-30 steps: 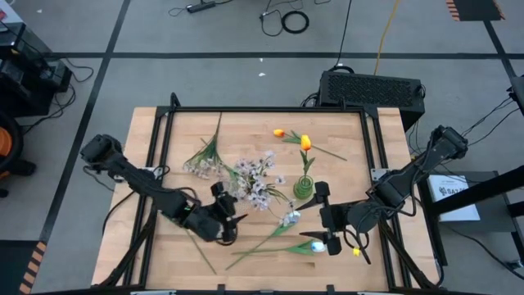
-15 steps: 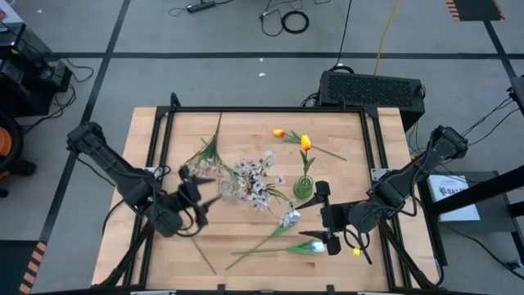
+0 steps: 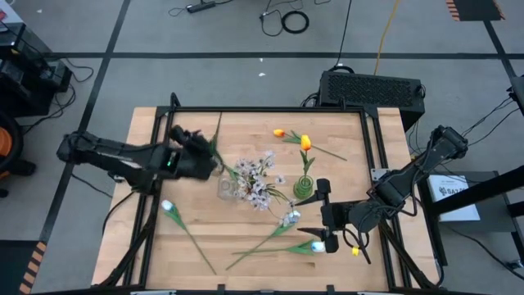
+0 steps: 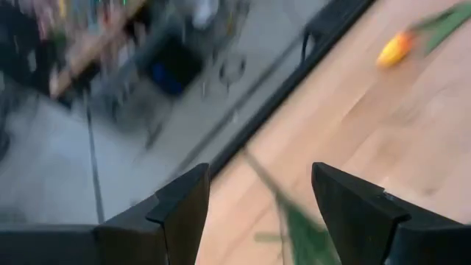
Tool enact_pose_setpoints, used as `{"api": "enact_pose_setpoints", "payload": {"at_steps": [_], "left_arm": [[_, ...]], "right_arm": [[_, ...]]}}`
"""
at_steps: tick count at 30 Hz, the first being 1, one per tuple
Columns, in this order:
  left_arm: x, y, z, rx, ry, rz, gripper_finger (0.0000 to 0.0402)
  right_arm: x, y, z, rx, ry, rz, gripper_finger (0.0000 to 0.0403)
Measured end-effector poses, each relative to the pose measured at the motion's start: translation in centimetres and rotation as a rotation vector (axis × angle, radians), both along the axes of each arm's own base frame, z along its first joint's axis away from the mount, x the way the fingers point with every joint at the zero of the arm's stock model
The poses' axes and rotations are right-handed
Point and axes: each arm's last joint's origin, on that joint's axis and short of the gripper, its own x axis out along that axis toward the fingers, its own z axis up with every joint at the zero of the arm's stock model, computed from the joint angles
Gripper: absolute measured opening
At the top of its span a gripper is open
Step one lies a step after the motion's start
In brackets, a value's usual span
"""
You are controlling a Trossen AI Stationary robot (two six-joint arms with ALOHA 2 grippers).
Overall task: Sort flowers into vase by color
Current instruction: Put the white flowers into the red vase
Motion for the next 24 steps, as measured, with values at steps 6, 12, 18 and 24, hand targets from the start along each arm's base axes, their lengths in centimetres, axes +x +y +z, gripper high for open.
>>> {"api": "enact_pose_setpoints", "payload": {"at_steps": [6, 12, 18, 24], "left_arm": [[-0.5, 7.0, -2.4, -0.280, -0.016, 0.126, 0.0244], [-1.5, 12.6, -5.5, -0.411, -0.211, 0.148, 0.0244], [-1.7, 14.1, -10.0, -0.437, -0.204, 0.208, 0.0244], [-1.0, 14.5, -12.4, -0.521, -0.184, 0.214, 0.0244]], "right_arm": [[0.0, 0.0, 0.0, -0.005, 0.000, 0.002, 0.0302], [0.0, 0.0, 0.0, -0.005, 0.001, 0.003, 0.0302], [0.0, 0.0, 0.0, -0.006, 0.001, 0.003, 0.0302], [0.0, 0.0, 0.0, 0.015, 0.003, -0.005, 0.0302]]}}
